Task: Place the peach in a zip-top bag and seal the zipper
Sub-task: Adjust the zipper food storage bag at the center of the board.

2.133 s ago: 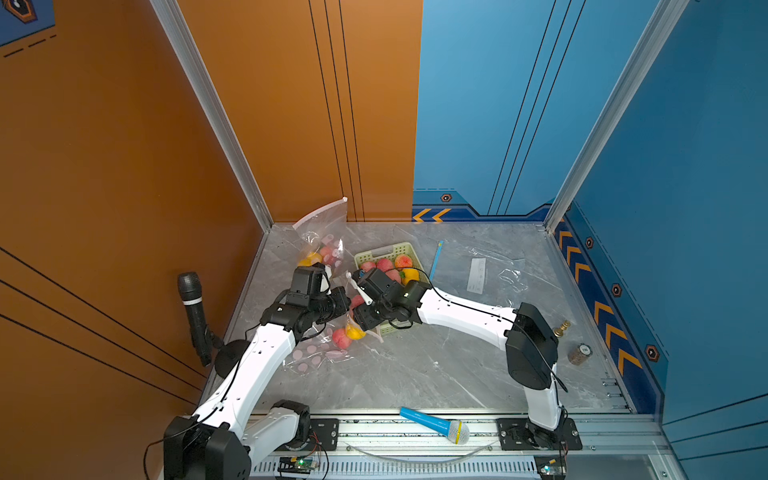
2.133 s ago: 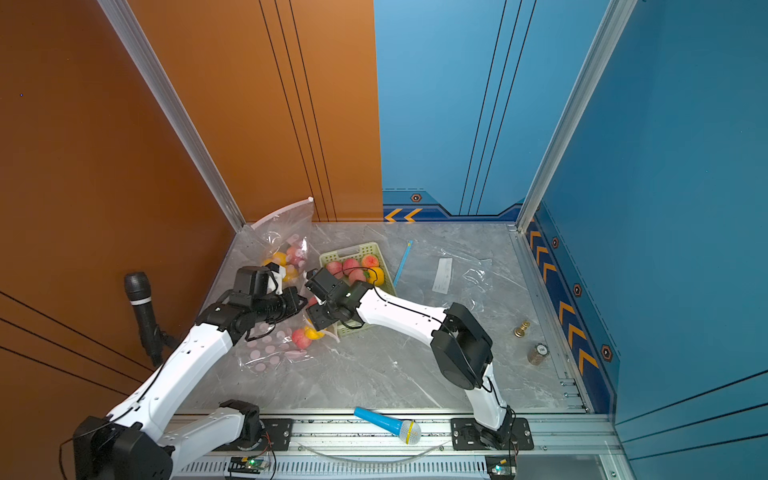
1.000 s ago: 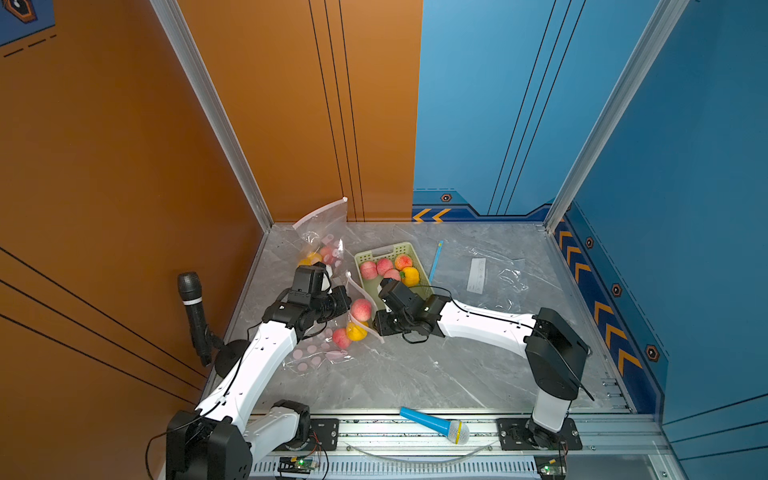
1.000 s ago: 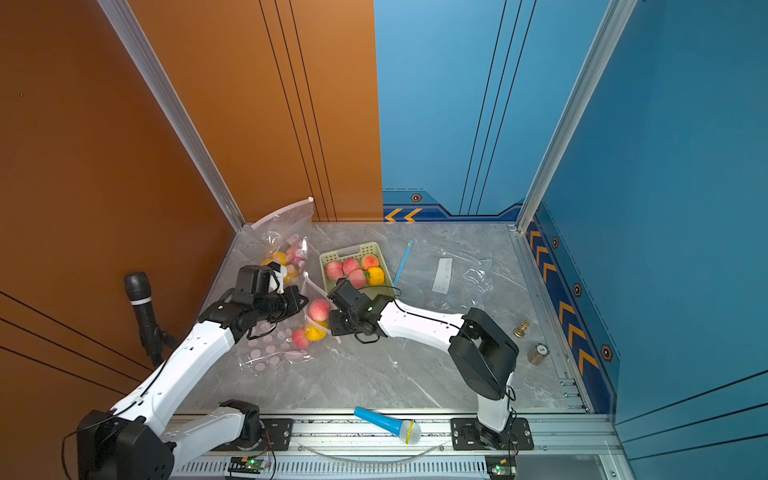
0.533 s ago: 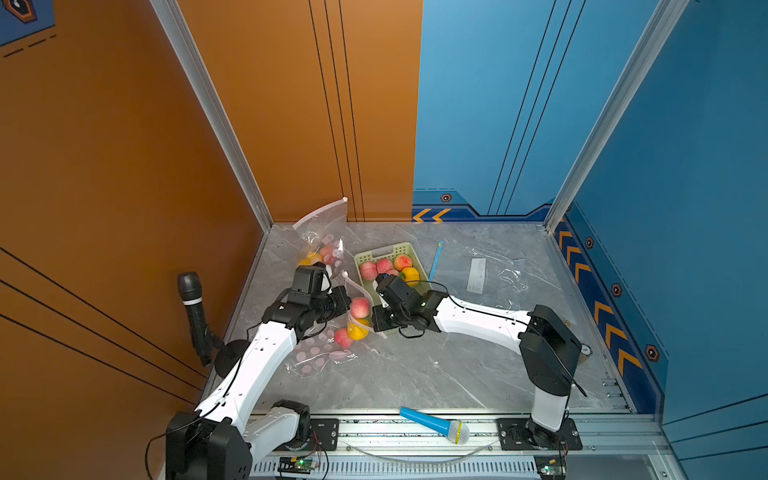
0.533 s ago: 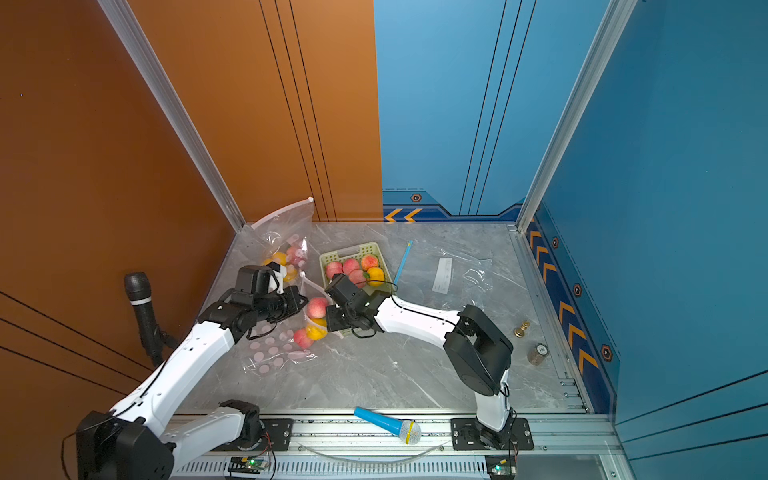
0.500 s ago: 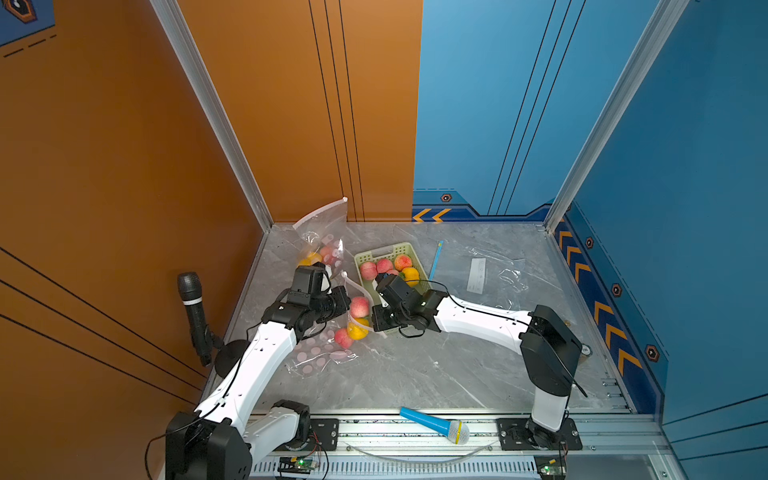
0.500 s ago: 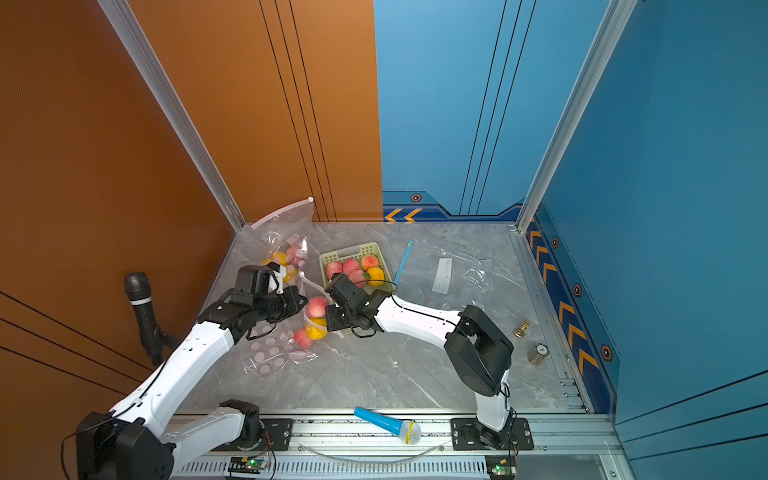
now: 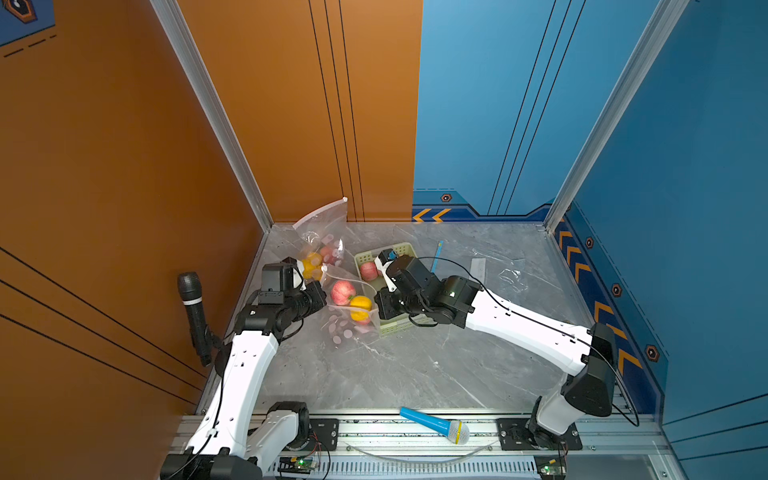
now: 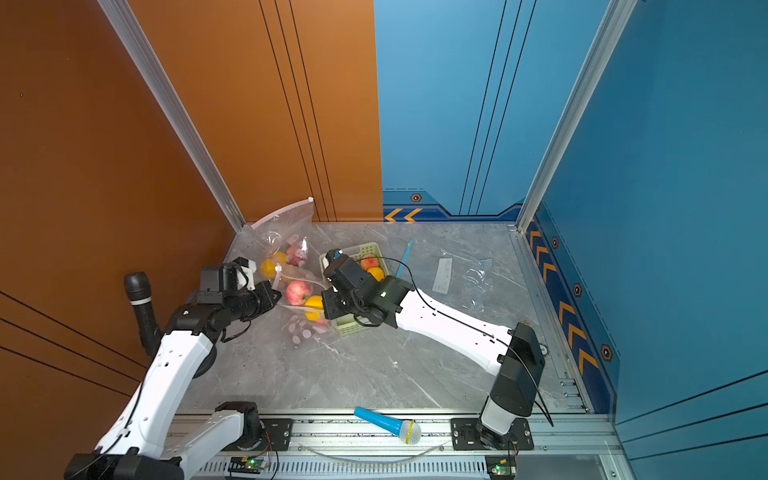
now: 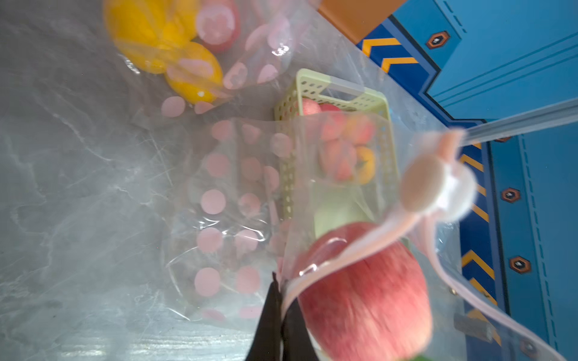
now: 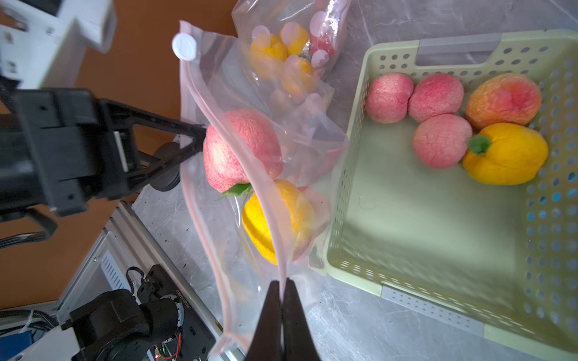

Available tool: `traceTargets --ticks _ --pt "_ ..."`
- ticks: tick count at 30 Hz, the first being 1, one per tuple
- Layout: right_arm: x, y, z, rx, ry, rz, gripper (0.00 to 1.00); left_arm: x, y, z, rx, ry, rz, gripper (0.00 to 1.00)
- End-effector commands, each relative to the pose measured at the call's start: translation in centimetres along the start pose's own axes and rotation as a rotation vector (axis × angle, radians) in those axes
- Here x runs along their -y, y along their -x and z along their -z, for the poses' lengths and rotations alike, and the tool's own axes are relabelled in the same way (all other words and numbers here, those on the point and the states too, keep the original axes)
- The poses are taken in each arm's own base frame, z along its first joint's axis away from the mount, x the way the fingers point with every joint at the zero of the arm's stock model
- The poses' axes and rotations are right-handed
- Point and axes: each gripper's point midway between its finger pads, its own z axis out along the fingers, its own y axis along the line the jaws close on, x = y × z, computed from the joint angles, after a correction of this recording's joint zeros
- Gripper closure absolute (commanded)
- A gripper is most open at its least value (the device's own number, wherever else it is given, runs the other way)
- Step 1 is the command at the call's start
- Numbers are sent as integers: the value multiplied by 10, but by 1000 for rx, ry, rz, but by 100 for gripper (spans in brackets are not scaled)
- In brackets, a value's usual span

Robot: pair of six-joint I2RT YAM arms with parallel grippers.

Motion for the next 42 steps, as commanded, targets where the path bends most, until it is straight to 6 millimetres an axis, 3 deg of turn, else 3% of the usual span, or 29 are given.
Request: traceTargets --ticks 1,7,10,12,14,16,20,25,28,29,32,37,42 --pt "6 -12 -11 -71 -42 37 100 40 10 34 47 -116 -44 100" --pt "-26 12 7 -21 66 66 100 77 38 107 202 -168 -101 100" --pt "-54 21 22 -5 186 72 100 72 46 122 240 -98 -145 100" --pt "-69 23 32 5 255 78 100 51 51 119 235 28 -161 100" --pt "-73 25 43 16 279 83 100 42 47 107 193 49 -151 100" --pt "-66 26 48 35 254 84 100 40 38 93 133 29 -140 100" --pt "-41 21 37 21 212 44 100 32 28 82 108 33 -119 100" --pt "-36 21 29 9 233 23 98 28 21 72 83 31 -97 100" --pt "-27 20 26 7 211 21 88 31 20 66 73 16 -99 100" --pt "-24 20 26 6 209 23 77 33 21 65 74 10 -101 100" --pt "-17 23 31 11 212 32 60 41 21 58 67 -14 -107 100" --pt "-4 45 60 90 219 55 52 52 22 41 47 -36 -124 100" --pt "35 71 79 190 140 -7 49 61 26 25 43 -48 -135 100"
